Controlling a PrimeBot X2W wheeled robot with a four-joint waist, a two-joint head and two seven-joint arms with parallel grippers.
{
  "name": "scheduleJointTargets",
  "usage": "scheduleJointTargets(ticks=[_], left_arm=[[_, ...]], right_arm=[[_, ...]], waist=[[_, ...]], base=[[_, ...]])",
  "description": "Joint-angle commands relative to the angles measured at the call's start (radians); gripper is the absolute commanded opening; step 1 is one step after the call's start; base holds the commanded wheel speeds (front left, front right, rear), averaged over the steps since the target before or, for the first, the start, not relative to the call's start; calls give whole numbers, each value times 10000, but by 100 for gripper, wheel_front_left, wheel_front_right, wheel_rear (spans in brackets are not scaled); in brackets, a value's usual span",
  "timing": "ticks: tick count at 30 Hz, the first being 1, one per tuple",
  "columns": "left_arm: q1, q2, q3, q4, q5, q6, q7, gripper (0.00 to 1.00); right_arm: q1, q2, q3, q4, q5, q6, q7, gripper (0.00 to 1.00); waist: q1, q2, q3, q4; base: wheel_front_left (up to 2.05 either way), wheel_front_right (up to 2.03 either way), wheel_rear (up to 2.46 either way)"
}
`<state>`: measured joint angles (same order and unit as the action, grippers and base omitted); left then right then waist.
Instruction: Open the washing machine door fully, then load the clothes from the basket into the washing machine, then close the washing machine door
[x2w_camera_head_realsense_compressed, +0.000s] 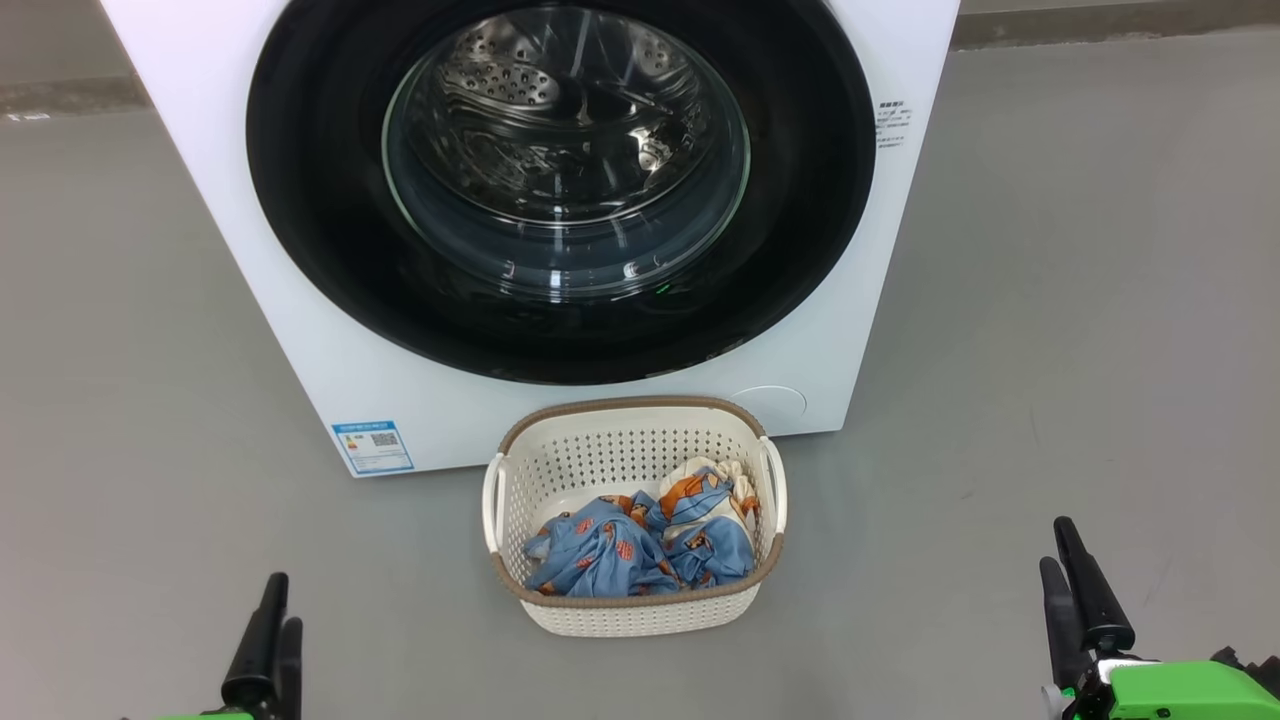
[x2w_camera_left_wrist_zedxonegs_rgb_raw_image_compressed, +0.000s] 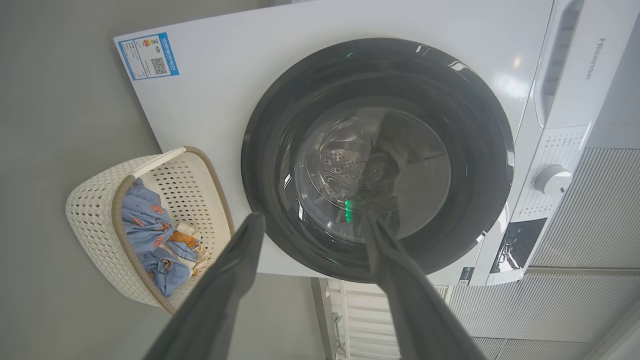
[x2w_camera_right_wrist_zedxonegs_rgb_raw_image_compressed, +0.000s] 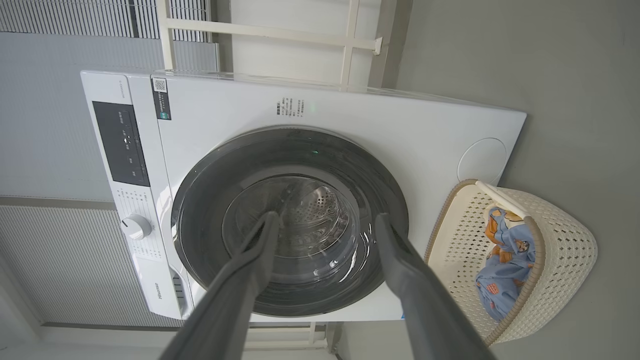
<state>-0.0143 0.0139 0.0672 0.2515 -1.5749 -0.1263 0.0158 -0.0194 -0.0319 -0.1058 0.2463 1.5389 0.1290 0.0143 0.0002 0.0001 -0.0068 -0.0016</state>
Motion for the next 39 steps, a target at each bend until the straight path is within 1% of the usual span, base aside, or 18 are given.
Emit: scheduleJointTargets(ticks=[1, 14, 17, 26, 31, 33, 34, 39], left_arm=[[-196, 167, 181, -357, 218, -15, -112, 100], [-240, 193, 431, -869, 892, -19, -465, 100], [-221, 200, 401, -1070, 1370, -20, -554, 100], [-194, 219, 413, -1571, 2482, -23, -818, 100], [-148, 230, 387, -1786, 3345, -24, -966, 100], [-130, 234, 377, -1848, 3701, -25, -1025, 100], [-111, 239, 329, -1914, 4088, -26, -1084, 100], [-72, 250, 330, -2091, 5005, -27, -1231, 100]], right_arm=[[-256, -88, 114, -346, -316, 5, -116, 100], [-416, -101, 92, -778, -1163, 7, -467, 100], [-442, -104, 153, -874, -1358, 7, -555, 100], [-490, -113, 279, -1325, -2585, 8, -817, 100], [-510, -119, 156, -1423, -3155, 9, -963, 100], [-523, -121, 181, -1478, -3504, 9, -1022, 100], [-527, -123, 205, -1537, -3825, 9, -1081, 100], [-539, -128, 246, -1658, -4649, 10, -1227, 100]], waist=[[-1, -1, -10, 8], [-2, -1, -91, 65], [-2, -1, -115, 72], [-2, -1, -182, 122], [-2, -1, -211, 150], [-2, -1, -217, 158], [-2, -1, -225, 168], [-2, -1, -245, 199]], base=[[0, 0, 0], [0, 0, 0], [0, 0, 0], [0, 0, 0], [0, 0, 0], [0, 0, 0], [0, 0, 0], [0, 0, 0]])
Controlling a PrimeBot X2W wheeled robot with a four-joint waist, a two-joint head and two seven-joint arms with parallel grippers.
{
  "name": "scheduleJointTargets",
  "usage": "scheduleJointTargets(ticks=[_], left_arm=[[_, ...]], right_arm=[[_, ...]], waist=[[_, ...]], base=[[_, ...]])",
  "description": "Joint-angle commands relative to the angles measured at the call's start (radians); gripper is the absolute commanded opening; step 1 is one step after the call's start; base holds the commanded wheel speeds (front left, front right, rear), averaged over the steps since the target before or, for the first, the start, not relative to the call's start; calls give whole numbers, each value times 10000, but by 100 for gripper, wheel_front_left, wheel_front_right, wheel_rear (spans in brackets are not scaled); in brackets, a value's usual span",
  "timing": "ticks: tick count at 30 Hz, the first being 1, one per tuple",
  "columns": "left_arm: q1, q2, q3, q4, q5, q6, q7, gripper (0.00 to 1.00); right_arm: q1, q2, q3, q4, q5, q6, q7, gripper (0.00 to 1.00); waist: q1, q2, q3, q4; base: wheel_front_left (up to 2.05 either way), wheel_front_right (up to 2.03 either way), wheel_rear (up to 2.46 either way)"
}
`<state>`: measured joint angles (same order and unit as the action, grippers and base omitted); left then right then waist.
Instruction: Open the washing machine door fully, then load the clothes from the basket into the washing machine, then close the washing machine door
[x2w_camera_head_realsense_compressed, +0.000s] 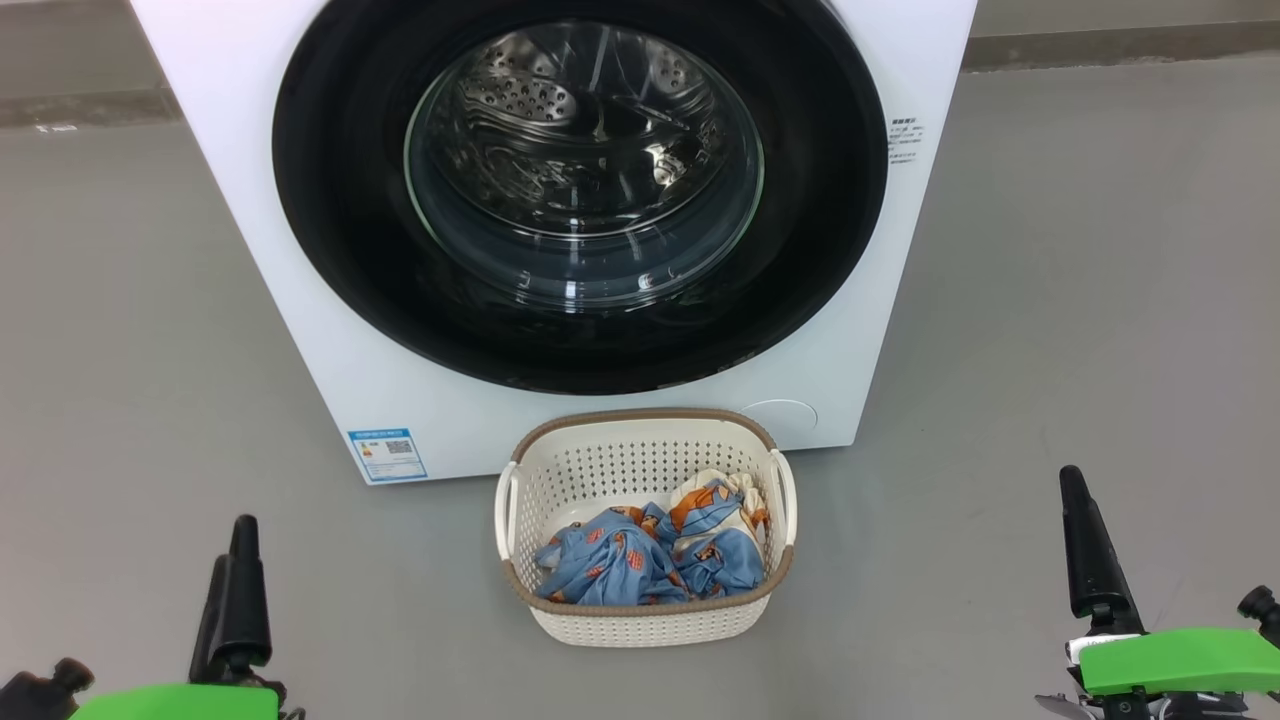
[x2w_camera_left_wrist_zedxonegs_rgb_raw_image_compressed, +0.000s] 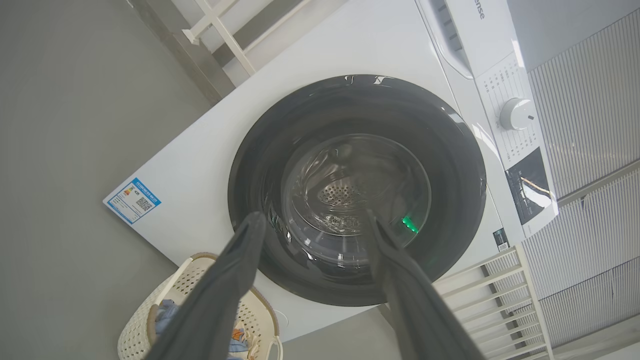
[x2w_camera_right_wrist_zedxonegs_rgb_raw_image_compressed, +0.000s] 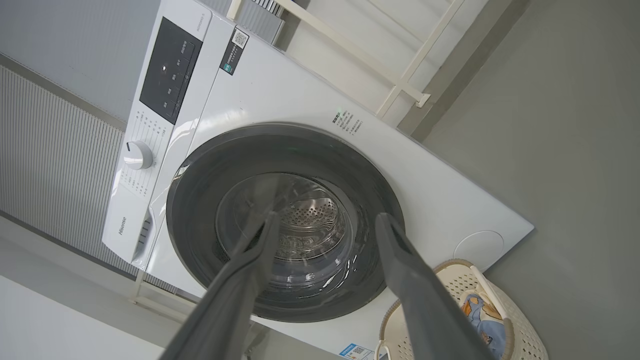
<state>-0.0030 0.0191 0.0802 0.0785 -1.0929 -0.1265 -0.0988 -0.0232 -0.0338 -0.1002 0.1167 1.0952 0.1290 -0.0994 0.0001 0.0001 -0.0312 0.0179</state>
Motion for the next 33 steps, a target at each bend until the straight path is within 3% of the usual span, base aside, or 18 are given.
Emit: scheduleJointTargets(ticks=[1, 15, 33], left_arm=[[-179, 200, 216, -386, 363, -26, -114, 100], [-44, 228, -304, -649, 3403, 404, -497, 100], [20, 267, -1219, -890, 7698, 1600, -1027, 100]], right_arm=[[-505, -110, 199, -373, -360, 10, -119, 100], [-556, -123, 373, -387, -2828, 12, -500, 100], [-608, -142, 491, -473, -6131, 15, -1025, 100]], waist=[[-1, -1, -7, 10], [-1, -1, -62, 95], [-1, -1, -74, 97]], base=[[0, 0, 0], [0, 0, 0], [0, 0, 0]])
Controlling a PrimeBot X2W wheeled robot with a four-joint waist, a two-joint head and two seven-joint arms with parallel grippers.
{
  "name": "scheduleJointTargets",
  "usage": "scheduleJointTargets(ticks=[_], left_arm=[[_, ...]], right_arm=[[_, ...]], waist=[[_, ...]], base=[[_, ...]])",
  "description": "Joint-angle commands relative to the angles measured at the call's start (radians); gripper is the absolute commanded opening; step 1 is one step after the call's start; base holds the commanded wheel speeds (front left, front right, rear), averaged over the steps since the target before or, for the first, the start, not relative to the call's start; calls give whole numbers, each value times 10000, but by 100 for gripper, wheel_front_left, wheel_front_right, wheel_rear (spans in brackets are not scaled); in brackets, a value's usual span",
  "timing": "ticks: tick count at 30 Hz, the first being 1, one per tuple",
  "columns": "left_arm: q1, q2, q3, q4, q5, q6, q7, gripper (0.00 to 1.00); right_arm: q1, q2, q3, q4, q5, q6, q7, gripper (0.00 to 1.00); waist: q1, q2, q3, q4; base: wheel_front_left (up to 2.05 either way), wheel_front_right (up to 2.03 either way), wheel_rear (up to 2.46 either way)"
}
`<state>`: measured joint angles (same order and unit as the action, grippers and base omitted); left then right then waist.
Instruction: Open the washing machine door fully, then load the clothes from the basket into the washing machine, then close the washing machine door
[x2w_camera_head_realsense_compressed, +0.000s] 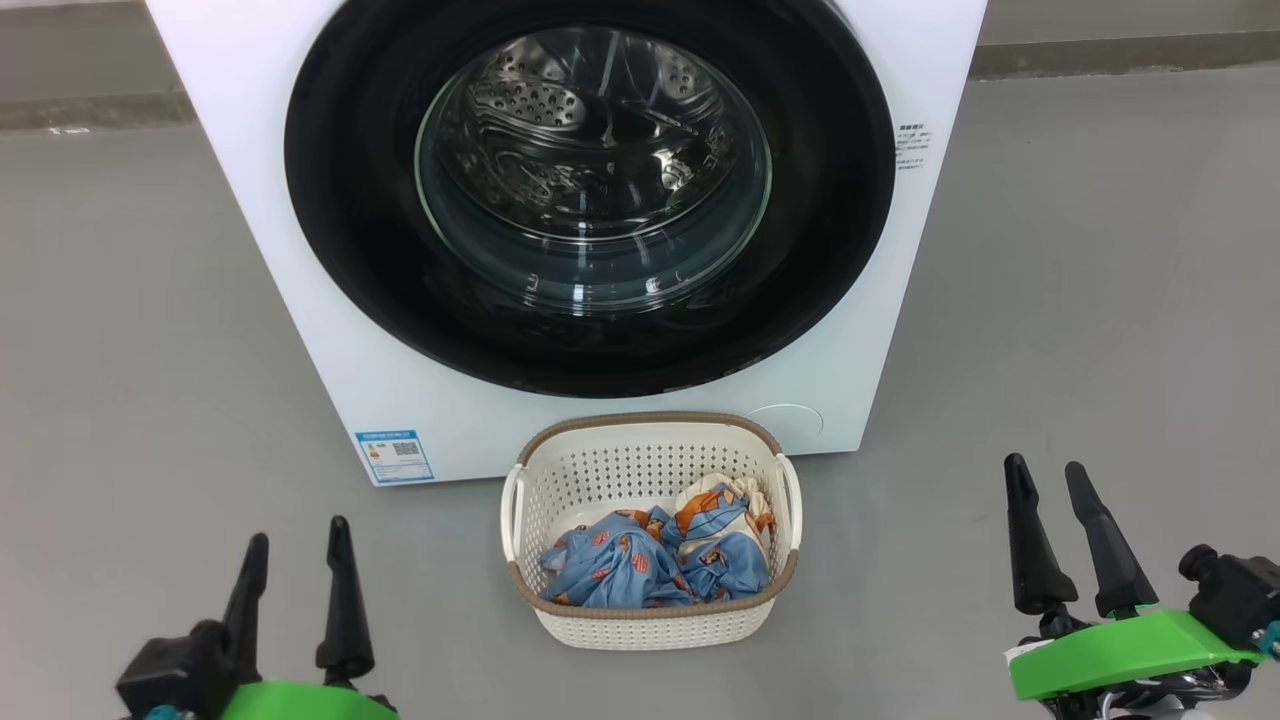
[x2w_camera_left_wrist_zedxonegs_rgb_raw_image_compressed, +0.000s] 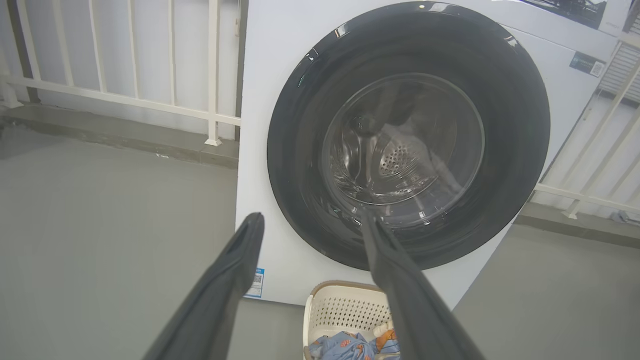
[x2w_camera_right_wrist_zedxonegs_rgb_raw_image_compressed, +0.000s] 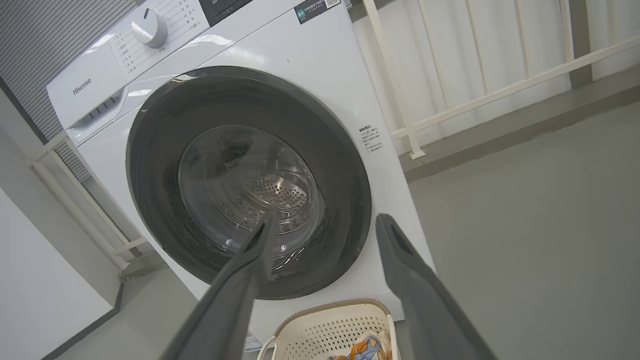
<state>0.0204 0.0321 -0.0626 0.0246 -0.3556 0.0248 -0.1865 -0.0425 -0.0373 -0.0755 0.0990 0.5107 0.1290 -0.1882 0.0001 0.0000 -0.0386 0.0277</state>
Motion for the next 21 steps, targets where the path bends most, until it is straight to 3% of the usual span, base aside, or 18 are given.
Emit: scheduleJointTargets(ticks=[1, 12, 21], left_arm=[[-208, 139, 167, -353, 494, 127, -180, 100], [-127, 163, -225, 26, 1993, 268, -504, 100], [-15, 180, -333, 572, 1947, -319, -739, 100]], right_arm=[[-418, -109, 240, -275, -417, 15, -167, 100], [-449, -120, 161, 393, -2045, 16, -489, 100], [-488, -129, 372, 1224, -2940, 17, -722, 100]], waist=[[-1, 0, 3, -1], [-1, 0, -20, -13], [-1, 0, -104, -38]], base=[[0, 0, 0], [0, 0, 0], [0, 0, 0]])
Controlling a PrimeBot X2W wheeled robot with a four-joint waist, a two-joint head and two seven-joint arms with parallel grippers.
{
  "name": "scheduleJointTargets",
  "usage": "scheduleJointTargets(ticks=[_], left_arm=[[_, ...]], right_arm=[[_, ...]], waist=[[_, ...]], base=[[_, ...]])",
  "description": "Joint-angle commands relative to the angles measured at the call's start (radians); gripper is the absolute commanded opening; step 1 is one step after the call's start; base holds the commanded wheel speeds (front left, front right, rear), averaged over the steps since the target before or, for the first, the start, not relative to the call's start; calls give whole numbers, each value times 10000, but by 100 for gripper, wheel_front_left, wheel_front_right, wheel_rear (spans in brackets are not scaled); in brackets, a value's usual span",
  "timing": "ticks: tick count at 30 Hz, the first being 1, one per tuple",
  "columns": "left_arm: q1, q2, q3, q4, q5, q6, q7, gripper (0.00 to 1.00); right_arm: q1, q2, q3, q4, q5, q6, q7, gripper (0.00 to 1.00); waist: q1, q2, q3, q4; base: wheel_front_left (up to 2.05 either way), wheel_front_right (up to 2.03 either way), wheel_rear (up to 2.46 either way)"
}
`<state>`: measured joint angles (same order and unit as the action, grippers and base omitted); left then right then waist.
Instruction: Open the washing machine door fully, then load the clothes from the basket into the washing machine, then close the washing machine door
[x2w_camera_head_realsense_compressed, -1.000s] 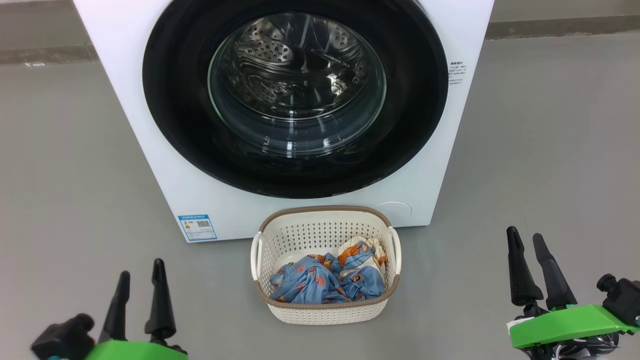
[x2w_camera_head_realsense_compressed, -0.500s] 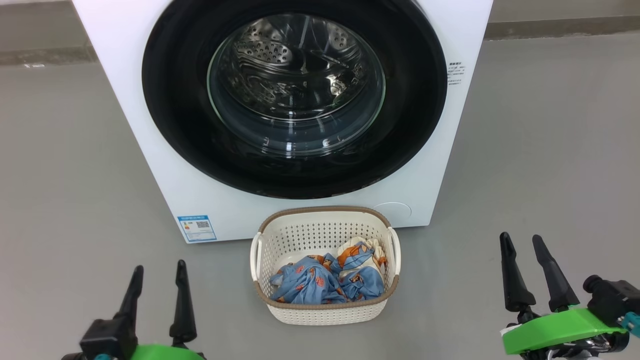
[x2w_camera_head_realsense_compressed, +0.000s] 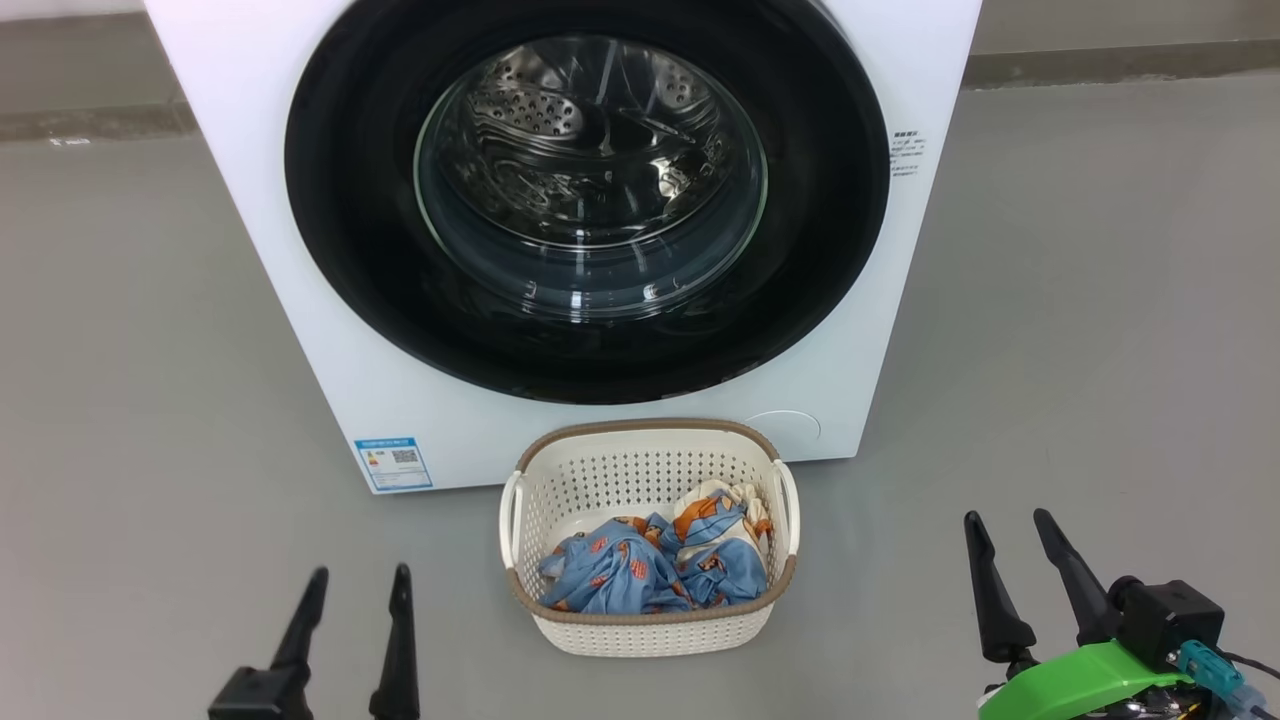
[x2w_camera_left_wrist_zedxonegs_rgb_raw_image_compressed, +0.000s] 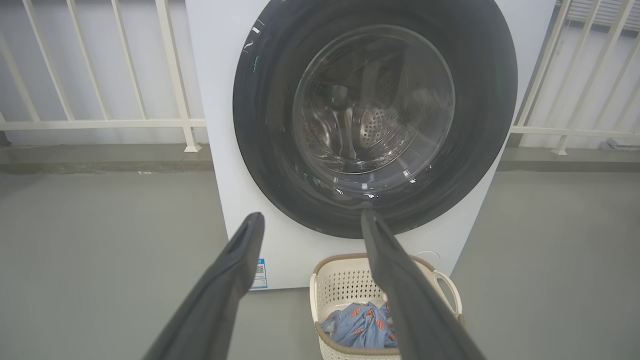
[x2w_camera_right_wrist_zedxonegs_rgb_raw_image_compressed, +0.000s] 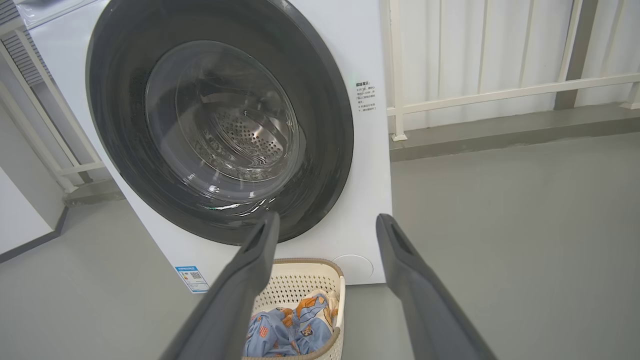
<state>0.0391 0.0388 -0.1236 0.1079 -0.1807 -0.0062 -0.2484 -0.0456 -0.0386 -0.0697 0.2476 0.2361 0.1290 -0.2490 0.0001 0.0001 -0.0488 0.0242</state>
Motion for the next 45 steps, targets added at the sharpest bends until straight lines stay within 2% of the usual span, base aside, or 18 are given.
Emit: scheduleJointTargets(ticks=[1, 9, 15, 45], left_arm=[[-188, 114, 278, -109, 154, -76, -134, 100], [-297, 114, 266, 1050, -508, -452, -134, 100], [-381, 114, 291, 1243, -764, -553, -134, 100], [-380, 114, 294, 1304, -736, -594, -134, 100]], right_arm=[[-468, -116, 311, -200, -253, 17, -128, 100], [-548, -116, 190, 105, -477, 17, -128, 100], [-577, -116, 136, 170, -566, 17, -128, 100], [-613, -116, 104, 203, -494, 17, -128, 100]], waist=[[0, -1, -10, -11], [0, -1, -14, -88], [0, -1, -1, -112], [0, -1, -40, -108]], base=[[0, 0, 0], [0, 0, 0], [0, 0, 0], [0, 0, 0]])
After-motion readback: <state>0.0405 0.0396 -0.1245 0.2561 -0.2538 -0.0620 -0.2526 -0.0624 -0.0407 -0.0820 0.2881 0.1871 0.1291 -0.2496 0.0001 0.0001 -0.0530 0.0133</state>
